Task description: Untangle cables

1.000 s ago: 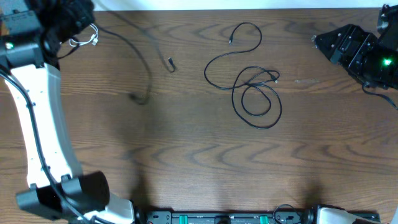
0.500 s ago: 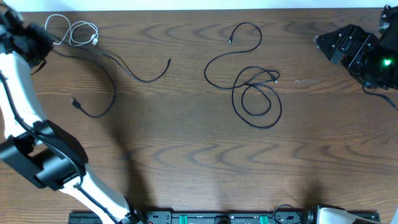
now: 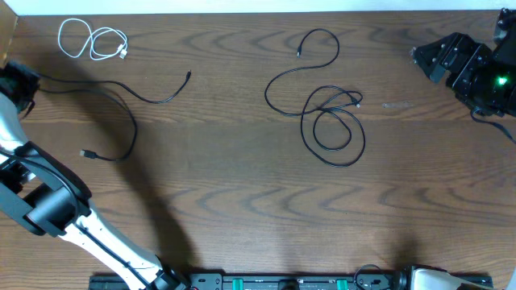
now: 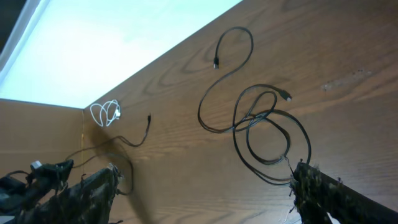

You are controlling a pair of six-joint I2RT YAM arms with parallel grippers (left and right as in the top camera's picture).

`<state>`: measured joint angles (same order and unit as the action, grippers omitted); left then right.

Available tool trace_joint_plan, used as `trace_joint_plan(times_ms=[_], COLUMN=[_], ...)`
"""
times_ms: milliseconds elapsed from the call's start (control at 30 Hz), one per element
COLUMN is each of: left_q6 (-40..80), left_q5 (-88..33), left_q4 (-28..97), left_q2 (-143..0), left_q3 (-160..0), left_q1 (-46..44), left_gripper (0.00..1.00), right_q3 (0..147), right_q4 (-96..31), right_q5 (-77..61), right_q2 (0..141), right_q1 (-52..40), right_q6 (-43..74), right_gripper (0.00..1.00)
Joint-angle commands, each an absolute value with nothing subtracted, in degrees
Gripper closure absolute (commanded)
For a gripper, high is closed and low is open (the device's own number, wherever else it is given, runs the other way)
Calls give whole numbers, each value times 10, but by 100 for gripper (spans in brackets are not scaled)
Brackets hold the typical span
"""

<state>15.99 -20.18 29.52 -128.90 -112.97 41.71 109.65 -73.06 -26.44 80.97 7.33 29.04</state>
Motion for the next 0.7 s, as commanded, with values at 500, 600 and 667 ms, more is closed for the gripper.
trace_joint_plan(times_ms=[500, 600, 667], left_q6=[146, 146, 146], left_q5=[-195, -255, -263], left_q4=[375, 403, 427], left_q2=[-1300, -1300, -1300], left_q3=[-1134, -1134, -1134], left_q1=[420, 405, 389], left_gripper=[32, 32, 33], right_q3=[1098, 1098, 1098], right_q4=[-736, -742, -744], right_q5=[-260, -260, -260], right_q2=[805, 806, 806], right_q1=[74, 74, 74], right_q6=[280, 280, 280], right_gripper=[11, 11, 11])
